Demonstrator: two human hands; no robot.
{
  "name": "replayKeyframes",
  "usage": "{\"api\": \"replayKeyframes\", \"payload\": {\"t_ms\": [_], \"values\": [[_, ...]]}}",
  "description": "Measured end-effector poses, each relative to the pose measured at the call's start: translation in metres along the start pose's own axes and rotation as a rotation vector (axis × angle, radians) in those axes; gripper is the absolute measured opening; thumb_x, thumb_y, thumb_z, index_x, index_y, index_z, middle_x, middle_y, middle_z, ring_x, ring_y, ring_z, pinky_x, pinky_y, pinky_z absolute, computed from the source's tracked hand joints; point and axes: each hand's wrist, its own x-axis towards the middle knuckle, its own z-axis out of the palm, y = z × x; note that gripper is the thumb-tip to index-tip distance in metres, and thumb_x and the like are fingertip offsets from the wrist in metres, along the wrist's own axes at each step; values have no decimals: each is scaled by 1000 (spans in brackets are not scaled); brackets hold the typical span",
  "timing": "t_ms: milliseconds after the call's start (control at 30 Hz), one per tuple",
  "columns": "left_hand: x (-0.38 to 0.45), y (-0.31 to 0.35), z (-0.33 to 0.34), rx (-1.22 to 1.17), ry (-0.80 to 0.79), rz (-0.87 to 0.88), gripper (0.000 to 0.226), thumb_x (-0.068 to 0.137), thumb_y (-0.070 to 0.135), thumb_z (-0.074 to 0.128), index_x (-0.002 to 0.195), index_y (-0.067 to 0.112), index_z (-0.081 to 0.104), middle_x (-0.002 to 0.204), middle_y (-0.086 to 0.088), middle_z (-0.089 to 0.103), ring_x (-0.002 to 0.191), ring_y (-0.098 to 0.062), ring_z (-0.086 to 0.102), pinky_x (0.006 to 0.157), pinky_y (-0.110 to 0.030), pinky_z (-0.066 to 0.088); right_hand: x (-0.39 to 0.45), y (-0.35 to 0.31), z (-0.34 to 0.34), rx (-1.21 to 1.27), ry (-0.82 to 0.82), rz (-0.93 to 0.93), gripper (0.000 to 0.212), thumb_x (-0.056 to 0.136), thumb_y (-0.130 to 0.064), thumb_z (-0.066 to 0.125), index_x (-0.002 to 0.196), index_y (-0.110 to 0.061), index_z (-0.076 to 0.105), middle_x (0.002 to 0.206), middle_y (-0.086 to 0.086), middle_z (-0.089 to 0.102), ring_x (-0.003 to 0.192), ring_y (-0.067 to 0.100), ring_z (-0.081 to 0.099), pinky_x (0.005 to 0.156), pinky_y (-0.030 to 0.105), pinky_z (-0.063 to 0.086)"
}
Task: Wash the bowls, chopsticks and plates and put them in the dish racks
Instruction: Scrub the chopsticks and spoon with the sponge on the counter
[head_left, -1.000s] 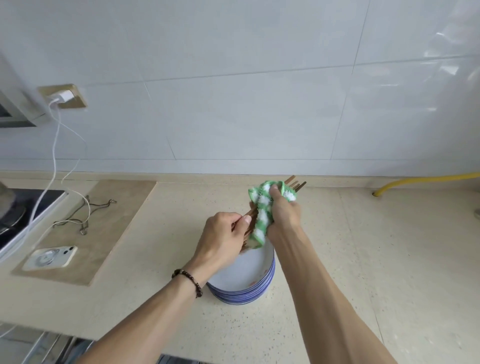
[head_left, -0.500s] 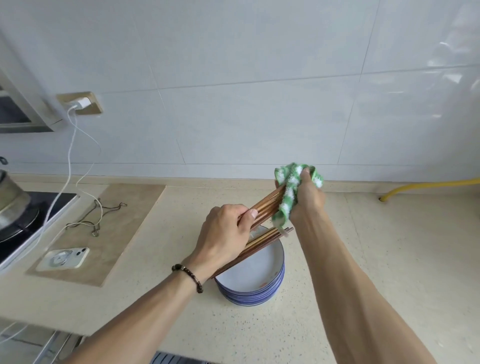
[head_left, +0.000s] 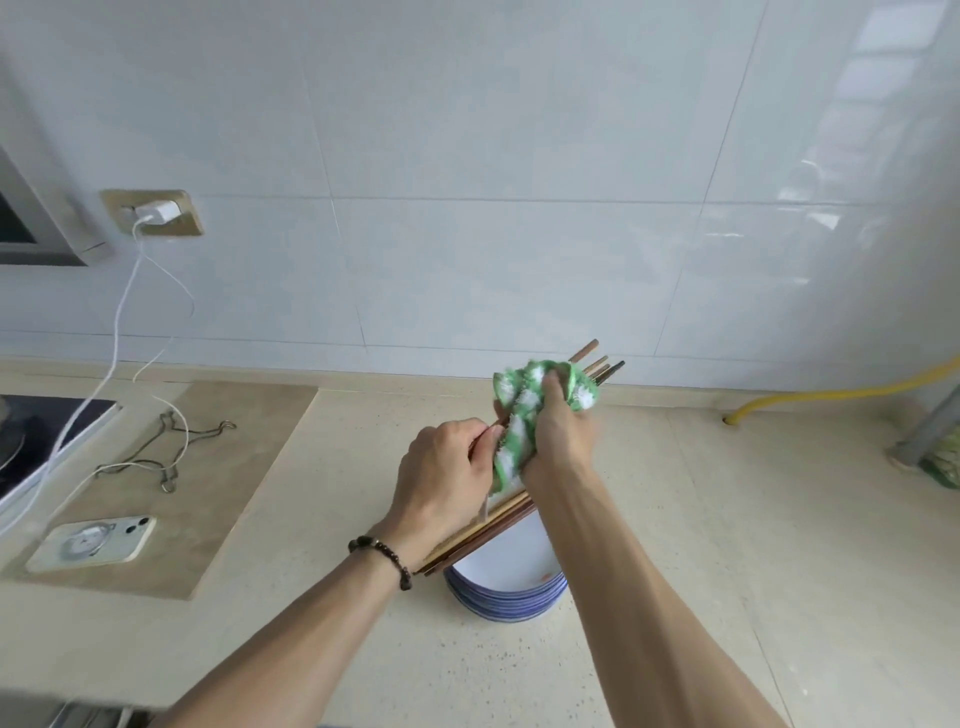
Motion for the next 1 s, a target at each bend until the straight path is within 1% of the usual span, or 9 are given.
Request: {"api": "replayKeyframes", "payload": {"t_ms": [100,200,300,400,567,633,733,900,1000], "values": [[-6,-6,-16,-13,-65,58,52,102,28,53,54,20,34,45,7,31,44,-13,27,46,-26,20,11,-17,-4,46,58,0,21,96,-26,67,99,-5,65,82,10,71,65,23,69,65,39,58],[-11,-9,-26,-20,-54,59,53,102,29,53,54,22,34,44,7,31,44,-13,28,44,-25,21,19,-38,-4,95,148,-62,18,98,-25,65,93,-8,62,79,7,67,63,20,66,63,38,58],[-5,-7,-22,-38,-1,6,53,103,29,52,53,21,35,43,7,32,41,-12,28,45,-28,22,-7,-19,13,10,45,-76,20,99,-22,63,82,-12,61,71,3,67,59,17,65,63,35,56],[-5,-4,-27,-31,-21,36,53,103,28,52,53,19,35,43,7,32,41,-12,27,45,-27,21,-19,-11,12,-13,-59,-24,13,98,-20,65,93,-8,65,78,7,71,64,20,69,68,37,59],[-7,-1,-35,22,-9,47,53,103,33,51,54,18,34,43,7,33,43,-14,31,46,-30,23,-7,-42,13,43,121,-140,18,97,-19,66,82,-11,58,78,8,66,70,23,66,74,40,57],[-3,3,-31,5,17,10,51,104,32,49,55,19,37,44,6,38,44,-20,38,46,-33,26,-24,-22,21,-34,24,-128,16,95,-15,67,81,-11,62,78,10,68,68,23,67,71,39,58],[-2,8,-33,-57,-11,7,50,105,28,47,57,20,38,39,5,39,41,-15,48,42,-23,24,-36,-10,20,-71,-122,-64,10,95,-12,67,89,-3,65,78,13,73,66,25,71,65,38,60],[-6,1,-38,7,-14,42,53,104,31,49,55,20,33,46,7,33,42,-11,27,44,-26,28,-14,-47,18,66,57,-101,12,94,-15,69,90,-5,63,75,10,69,64,22,68,71,40,60],[-2,1,-31,-42,38,1,51,104,27,49,55,20,37,46,6,39,41,-10,30,41,-24,25,-35,-15,23,-61,-124,-43,9,94,-12,68,92,-4,66,74,11,73,66,24,71,69,41,60]]}}
